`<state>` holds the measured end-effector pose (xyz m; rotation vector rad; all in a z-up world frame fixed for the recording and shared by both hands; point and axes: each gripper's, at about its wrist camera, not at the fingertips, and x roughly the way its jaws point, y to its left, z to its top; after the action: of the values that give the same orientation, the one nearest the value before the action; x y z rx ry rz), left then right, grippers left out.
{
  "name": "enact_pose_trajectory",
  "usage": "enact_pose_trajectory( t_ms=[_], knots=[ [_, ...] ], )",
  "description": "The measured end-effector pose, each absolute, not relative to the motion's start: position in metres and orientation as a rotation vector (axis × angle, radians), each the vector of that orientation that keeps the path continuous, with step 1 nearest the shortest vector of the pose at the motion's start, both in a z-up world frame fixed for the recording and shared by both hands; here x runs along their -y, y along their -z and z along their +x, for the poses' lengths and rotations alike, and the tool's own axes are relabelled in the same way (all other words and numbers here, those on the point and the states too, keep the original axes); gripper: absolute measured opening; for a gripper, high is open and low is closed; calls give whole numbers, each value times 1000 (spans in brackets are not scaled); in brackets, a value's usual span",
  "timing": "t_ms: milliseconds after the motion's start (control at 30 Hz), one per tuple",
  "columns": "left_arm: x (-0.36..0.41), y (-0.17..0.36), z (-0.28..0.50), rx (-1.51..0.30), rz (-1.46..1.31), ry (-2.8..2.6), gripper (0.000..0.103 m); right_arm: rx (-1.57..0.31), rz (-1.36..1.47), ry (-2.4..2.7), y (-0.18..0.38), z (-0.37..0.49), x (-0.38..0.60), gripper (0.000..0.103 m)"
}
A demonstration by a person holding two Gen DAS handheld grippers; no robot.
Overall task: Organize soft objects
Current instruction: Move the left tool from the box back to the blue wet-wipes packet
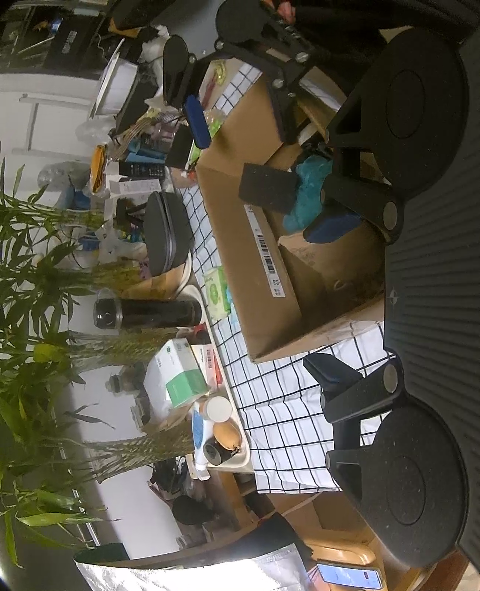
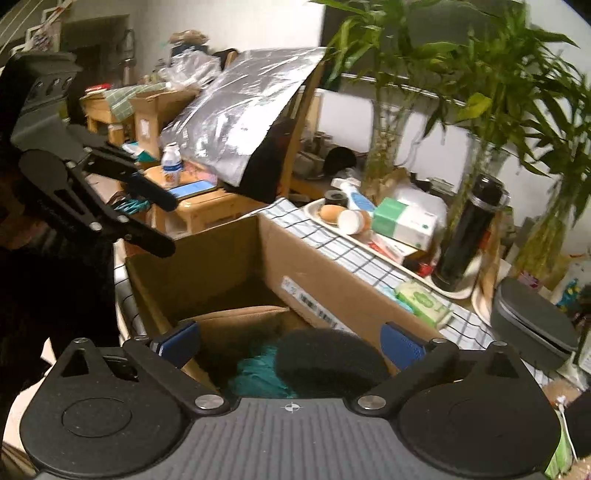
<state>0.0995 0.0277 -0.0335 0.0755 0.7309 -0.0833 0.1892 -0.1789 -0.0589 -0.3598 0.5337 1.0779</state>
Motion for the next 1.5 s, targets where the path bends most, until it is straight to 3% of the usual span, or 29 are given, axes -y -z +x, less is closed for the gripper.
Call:
enact_pose_trajectory(
  t_ms=[467, 1167, 1500],
  knots=[
    [-30, 37, 109, -716, 52, 67, 65, -584, -227, -793, 69, 232, 200, 103],
    [-41, 9, 93, -622, -18, 114, 65, -523, -78, -656, 66, 229, 244, 103],
    [-64, 16, 110, -617, -49, 101, 65, -506, -117, -661, 67, 248, 235, 103]
  ],
)
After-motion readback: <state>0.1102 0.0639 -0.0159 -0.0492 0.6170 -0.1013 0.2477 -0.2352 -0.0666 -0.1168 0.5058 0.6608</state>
